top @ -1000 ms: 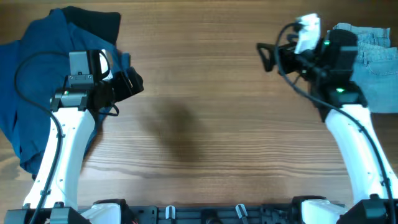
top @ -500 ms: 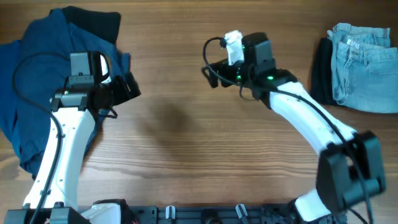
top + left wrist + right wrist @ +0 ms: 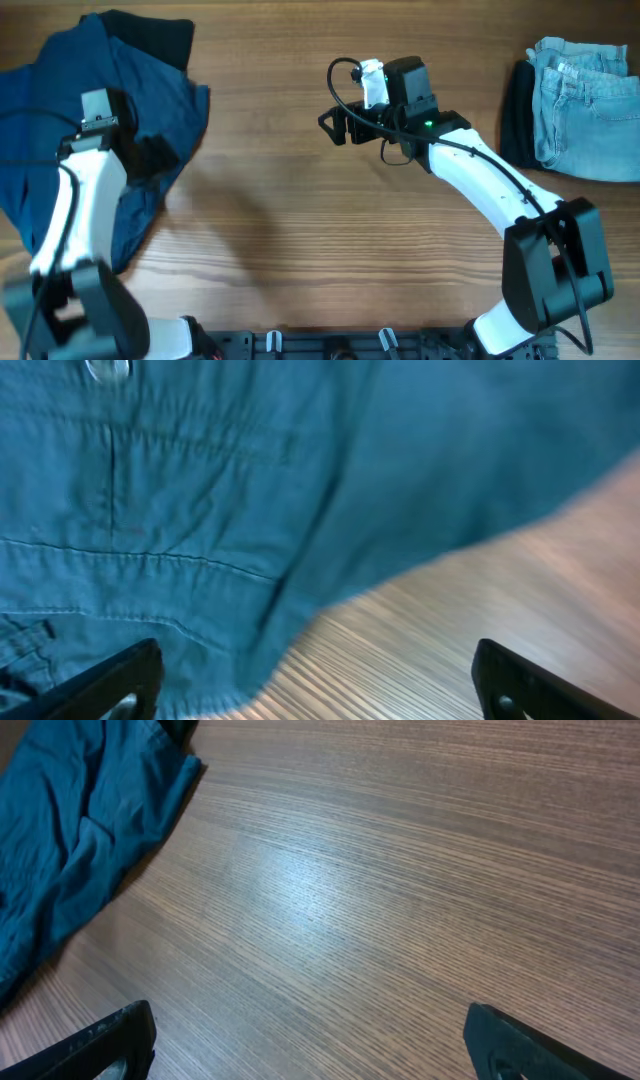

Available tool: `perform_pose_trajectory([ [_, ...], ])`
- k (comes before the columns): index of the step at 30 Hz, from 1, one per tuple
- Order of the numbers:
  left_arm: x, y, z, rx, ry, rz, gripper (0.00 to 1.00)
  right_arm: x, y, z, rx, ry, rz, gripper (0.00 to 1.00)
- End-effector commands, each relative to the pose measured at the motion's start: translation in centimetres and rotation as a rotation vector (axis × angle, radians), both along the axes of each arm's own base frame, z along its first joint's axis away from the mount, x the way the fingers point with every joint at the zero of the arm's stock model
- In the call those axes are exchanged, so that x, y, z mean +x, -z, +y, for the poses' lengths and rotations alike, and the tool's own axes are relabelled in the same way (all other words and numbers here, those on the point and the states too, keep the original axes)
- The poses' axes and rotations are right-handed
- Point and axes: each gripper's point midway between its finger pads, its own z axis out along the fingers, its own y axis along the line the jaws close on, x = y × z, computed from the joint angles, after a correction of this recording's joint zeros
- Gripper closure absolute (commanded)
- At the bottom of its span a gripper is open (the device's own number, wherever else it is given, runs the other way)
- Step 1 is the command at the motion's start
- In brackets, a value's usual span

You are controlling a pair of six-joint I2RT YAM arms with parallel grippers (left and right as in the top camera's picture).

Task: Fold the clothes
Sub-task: 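Grasp the navy shorts on the pile with the left gripper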

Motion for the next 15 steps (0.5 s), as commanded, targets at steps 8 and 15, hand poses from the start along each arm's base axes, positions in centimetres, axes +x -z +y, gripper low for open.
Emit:
perform_pose_trajectory([
  [8, 0.1, 5.7, 1.0, -0.02, -0.035, 0.132, 0.21, 0.1, -1.2, 0.6, 0.022, -0.015, -0.013, 0.01],
  [15, 0.7, 4.4, 0.6, -0.038, -0.033, 0.083, 0.24, 0.5, -1.2, 0.3, 0.009, 0.0, -0.026, 0.0],
])
